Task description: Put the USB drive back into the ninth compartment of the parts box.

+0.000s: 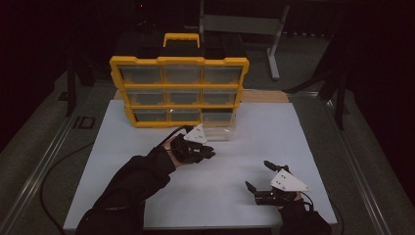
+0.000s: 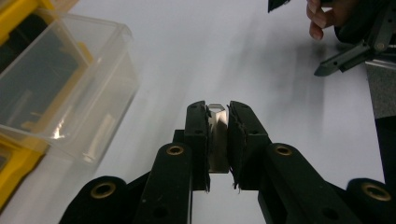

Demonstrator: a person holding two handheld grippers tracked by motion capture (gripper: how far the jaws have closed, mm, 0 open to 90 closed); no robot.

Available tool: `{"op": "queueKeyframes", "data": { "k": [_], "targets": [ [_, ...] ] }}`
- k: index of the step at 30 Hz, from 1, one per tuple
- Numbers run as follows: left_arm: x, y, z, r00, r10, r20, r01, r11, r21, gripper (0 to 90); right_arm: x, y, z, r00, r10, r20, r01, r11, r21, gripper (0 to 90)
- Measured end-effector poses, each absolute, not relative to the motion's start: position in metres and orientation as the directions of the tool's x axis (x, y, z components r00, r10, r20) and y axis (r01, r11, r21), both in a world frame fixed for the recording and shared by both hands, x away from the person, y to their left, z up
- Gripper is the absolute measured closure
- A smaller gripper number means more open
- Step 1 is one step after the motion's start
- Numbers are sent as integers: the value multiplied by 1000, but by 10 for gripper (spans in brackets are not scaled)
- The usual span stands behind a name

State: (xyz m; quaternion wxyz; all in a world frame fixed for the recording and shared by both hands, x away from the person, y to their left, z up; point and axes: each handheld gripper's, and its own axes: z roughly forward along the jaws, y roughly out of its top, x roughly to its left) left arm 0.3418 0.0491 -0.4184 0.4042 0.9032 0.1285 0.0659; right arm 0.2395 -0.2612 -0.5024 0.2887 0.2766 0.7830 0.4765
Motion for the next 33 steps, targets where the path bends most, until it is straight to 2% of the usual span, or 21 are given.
{"op": "queueKeyframes", "data": {
  "k": [33],
  "targets": [
    [380, 35, -375, 932, 359, 49, 189, -597, 780, 794, 239, -261, -502, -683, 707, -186, 156, 389, 908, 82]
  ]
}}
